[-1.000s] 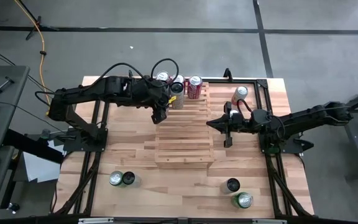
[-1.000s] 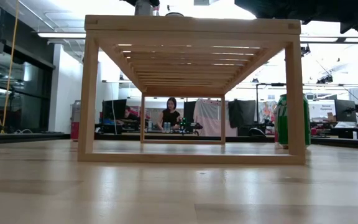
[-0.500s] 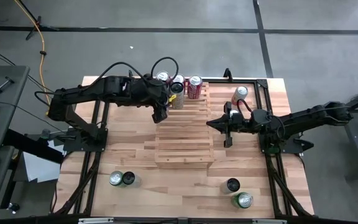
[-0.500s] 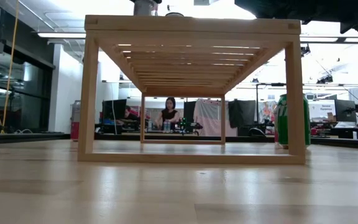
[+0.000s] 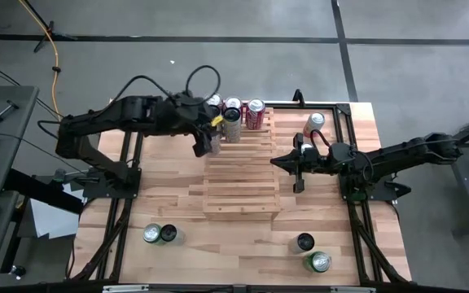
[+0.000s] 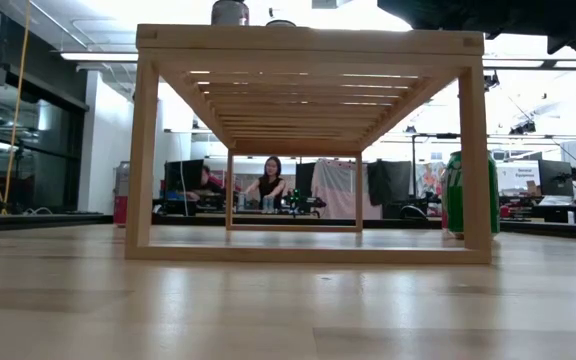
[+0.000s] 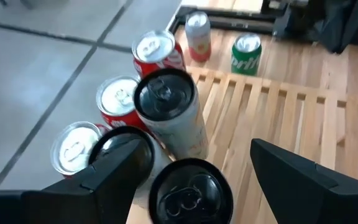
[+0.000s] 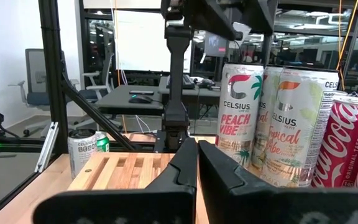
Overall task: Place canned beverage on shelf
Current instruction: Align the bottom left peach vibe celsius soda can with the other tropical celsius soda can on the shelf
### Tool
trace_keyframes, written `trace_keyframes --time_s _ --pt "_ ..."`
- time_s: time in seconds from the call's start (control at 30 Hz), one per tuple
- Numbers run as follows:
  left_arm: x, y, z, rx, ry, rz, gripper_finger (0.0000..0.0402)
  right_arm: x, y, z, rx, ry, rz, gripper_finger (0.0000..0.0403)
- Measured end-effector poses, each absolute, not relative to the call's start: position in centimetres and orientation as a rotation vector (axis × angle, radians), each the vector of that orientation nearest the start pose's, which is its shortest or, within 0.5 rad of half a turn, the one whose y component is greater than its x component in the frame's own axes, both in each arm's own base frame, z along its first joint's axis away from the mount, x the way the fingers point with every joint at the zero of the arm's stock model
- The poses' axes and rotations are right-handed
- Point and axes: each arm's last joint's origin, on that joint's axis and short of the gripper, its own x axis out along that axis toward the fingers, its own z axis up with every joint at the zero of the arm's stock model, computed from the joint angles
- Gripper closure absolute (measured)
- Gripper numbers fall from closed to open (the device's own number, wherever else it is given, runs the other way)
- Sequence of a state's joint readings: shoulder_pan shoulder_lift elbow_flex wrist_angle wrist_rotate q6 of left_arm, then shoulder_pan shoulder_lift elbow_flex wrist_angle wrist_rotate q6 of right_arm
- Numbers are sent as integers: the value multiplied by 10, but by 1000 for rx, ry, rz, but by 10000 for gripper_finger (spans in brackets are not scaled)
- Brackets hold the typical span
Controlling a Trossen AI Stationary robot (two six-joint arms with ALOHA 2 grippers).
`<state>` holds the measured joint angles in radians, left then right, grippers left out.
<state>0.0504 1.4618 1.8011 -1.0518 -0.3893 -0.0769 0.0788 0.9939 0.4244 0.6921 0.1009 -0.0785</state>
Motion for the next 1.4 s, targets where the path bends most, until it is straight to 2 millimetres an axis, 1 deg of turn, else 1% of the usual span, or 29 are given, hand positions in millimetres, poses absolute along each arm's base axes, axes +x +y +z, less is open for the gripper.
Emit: trace_keyframes --time_s 0.13,0.27,0.33,0.4,0.57,0.7,0.83,0.93,1.03,1.13,1.2,1.3,1.4 --pt "255 17 456 84 636 412 112 210 14 255 -67 -121 -26 403" --pt "235 4 468 121 581 351 112 210 14 255 -68 -117 -26 403" --pt "223 -4 469 139 548 312 112 210 14 254 -68 -115 -27 403" --pt "212 -12 464 144 495 303 112 210 14 254 -68 -110 -26 403" --pt "177 -22 431 139 328 354 112 210 14 254 -69 -106 -26 403" --pt "152 -22 393 94 183 335 112 210 14 254 -69 -106 -26 403" --pt "140 -22 347 93 75 295 112 210 14 253 -69 -106 -27 403" --pt "137 -22 312 100 0 293 112 210 14 253 -69 -106 -27 403" --pt "135 -21 283 116 -62 299 112 210 14 253 -69 -106 -27 403" --pt "133 -21 261 120 -101 303 112 210 14 253 -69 -106 -27 403" --pt "132 -21 251 94 -111 302 112 210 14 254 -69 -106 -27 403" --pt "132 -20 245 86 -101 317 112 210 14 254 -69 -106 -27 403" --pt "132 -18 245 75 -96 378 112 210 13 253 -71 -105 -37 403"
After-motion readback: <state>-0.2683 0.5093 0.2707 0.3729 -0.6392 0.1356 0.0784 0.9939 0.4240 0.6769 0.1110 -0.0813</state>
